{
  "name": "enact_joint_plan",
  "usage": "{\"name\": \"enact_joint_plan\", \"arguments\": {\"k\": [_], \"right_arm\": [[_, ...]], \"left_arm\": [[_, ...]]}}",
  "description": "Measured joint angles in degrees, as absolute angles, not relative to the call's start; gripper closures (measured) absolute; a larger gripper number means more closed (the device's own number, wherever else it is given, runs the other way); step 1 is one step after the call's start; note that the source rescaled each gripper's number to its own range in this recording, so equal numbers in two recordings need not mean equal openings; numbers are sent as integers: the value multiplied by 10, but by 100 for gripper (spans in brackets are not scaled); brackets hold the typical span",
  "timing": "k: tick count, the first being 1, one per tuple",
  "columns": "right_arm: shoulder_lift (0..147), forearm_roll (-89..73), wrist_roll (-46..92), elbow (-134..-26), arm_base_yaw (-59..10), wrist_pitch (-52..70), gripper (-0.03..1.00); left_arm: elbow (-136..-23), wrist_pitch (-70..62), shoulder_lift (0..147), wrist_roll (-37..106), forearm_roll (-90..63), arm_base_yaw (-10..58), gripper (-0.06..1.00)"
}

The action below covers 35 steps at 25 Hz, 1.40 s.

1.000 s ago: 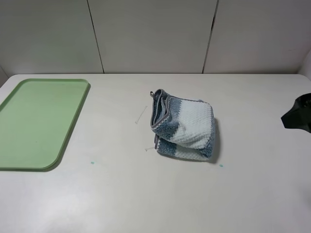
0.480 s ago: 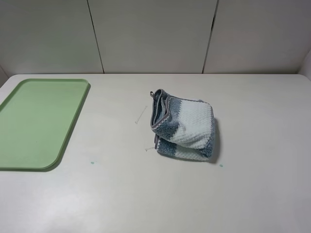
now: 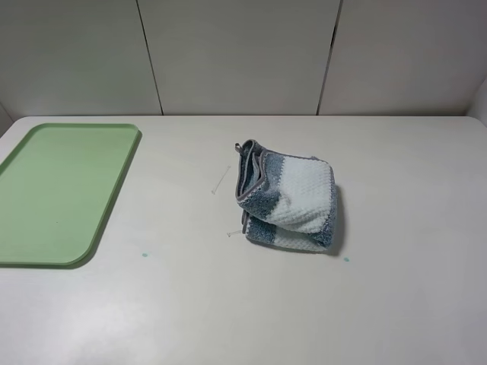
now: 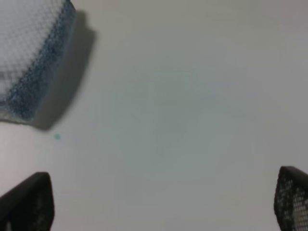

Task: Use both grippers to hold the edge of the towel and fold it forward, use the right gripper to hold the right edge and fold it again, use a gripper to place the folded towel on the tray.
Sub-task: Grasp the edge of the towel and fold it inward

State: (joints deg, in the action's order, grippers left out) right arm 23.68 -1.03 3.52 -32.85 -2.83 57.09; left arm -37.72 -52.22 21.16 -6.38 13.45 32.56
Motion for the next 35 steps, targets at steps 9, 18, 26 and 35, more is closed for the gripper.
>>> {"name": "enact_joint_plan", "arguments": {"k": [9,18,26,35], "right_arm": [[116,-30,48,-298,-28,563,-3],[12,-53,71,-285,-28,580,-3],[-4,-70,88,-285,-28,581,-3],[-4,-71,89,-285,-28,581,-3]], "left_arm": [[-377,-522,212,-64,134,326,-6],[-377,-522,212,-64,134,326,-6],[-377,-522,212,-64,134,326,-6],[-377,-522,212,-64,134,326,-6]]}}
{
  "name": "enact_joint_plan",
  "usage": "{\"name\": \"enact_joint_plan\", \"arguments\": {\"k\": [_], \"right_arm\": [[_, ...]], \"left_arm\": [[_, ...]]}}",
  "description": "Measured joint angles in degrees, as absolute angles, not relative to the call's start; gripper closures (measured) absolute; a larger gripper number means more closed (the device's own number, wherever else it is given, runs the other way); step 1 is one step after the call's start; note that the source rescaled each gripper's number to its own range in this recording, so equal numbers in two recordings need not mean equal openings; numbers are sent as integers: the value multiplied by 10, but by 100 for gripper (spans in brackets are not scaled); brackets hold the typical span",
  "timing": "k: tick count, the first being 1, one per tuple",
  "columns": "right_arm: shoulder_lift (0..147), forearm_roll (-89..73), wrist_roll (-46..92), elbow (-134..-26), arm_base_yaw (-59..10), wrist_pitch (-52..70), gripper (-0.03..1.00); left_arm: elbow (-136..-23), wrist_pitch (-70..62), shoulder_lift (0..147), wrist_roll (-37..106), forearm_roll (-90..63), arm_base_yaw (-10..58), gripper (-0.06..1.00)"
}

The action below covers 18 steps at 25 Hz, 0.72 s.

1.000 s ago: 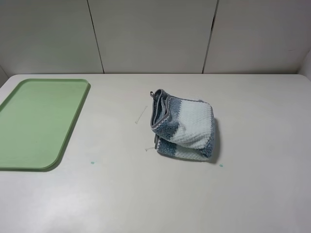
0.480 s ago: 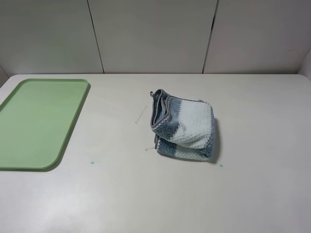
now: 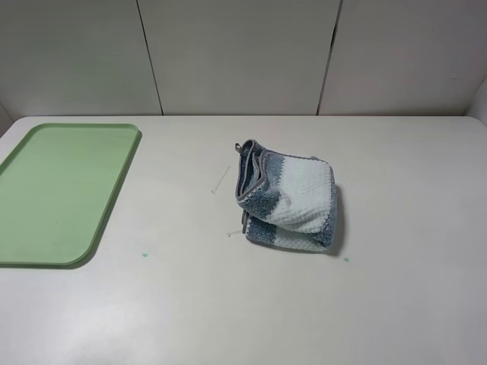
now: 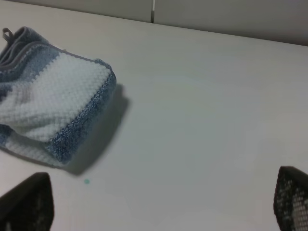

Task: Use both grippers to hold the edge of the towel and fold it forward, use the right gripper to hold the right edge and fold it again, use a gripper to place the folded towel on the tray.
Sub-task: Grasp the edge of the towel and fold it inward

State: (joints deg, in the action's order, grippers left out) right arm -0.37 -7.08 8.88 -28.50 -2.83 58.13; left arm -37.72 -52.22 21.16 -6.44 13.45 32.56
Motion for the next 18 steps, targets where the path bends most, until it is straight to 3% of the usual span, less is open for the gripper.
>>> {"name": "enact_joint_plan", "arguments": {"k": [18], "right_arm": [[-4,-71,88,-285,-28,581,-3]], "left_arm": [[-377,-522,212,-64,134,326,-6]]}}
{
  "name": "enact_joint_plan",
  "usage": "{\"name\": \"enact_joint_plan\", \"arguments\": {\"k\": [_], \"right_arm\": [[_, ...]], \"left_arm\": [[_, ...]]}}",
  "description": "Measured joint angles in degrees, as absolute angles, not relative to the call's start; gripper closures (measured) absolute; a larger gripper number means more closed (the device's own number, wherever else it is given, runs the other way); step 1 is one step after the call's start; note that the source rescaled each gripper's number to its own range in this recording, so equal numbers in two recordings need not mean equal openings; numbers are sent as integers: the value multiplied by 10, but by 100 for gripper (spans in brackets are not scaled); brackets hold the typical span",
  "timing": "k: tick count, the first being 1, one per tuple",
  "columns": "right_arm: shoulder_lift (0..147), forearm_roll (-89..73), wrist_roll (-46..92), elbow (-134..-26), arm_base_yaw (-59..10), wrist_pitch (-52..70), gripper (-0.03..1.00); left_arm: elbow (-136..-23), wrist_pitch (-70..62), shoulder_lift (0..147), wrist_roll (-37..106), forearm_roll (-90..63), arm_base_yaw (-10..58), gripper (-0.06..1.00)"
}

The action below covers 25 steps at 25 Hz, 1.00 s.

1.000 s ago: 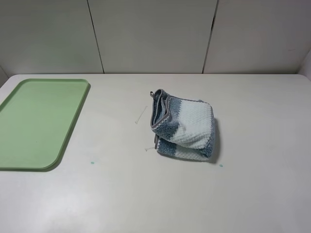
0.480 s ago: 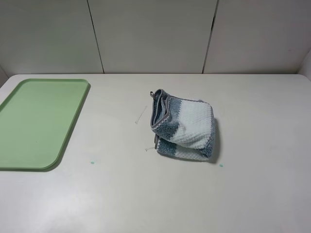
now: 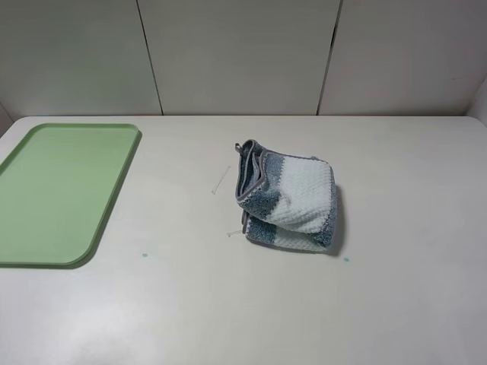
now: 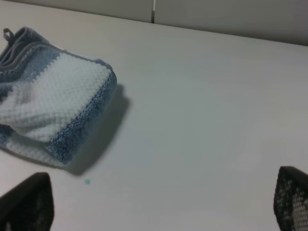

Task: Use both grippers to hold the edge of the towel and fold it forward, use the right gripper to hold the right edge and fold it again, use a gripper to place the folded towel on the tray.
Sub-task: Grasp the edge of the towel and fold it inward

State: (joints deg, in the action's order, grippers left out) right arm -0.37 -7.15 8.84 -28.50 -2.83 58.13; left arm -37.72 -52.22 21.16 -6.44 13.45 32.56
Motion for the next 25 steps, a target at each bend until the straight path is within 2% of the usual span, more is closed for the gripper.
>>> {"name": "enact_joint_plan", "arguments": {"k": [14,20,25], "right_arm": [[-4,-71,88,-285,-28,582,-3],[-4,-71,88,-285,-28,582,-3],[-4,-71,88,-285,-28,582,-3]], "left_arm": [[-371,-522,217,-63,134,326,-6],[-371,-495,284,-105,134,326,-6],[-371,-420,372,-148,111,326,-6]]}}
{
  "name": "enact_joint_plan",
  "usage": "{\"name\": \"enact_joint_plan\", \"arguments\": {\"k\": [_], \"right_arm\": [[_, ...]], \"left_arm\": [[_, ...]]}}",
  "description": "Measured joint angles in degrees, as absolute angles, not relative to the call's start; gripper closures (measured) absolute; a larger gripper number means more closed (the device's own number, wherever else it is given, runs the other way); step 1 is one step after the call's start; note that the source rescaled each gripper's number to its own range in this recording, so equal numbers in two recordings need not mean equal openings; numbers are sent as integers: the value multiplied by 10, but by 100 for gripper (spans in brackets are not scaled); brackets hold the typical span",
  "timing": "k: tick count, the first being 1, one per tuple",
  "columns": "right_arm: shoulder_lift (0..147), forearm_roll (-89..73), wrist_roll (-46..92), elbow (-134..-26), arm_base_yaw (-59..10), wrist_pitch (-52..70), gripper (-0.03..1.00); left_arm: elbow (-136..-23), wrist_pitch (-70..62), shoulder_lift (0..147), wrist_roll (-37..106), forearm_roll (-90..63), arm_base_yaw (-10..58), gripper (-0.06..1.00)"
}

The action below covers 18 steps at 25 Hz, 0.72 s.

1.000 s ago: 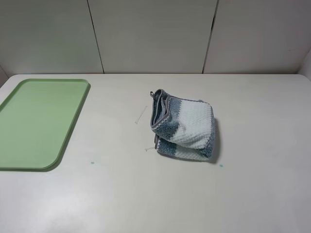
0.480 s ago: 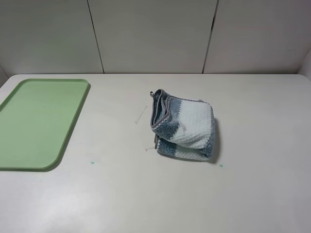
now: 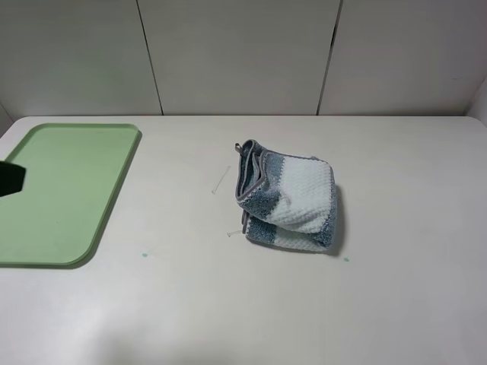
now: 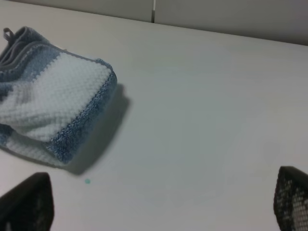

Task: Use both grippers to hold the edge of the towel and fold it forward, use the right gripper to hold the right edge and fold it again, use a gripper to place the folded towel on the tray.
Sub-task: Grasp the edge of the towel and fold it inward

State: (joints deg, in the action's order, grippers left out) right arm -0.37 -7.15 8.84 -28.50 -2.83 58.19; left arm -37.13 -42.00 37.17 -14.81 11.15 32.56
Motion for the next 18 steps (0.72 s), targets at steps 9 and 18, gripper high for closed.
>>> {"name": "enact_joint_plan", "arguments": {"k": [9,18], "right_arm": [[-4,-71,88,-285,-28,582,-3],[-4,-71,88,-285,-28,582,-3]], "left_arm": [[-371,-197,568,-157,13,326,-6],[-395,-42,765,-158,-51,327,-5]]}}
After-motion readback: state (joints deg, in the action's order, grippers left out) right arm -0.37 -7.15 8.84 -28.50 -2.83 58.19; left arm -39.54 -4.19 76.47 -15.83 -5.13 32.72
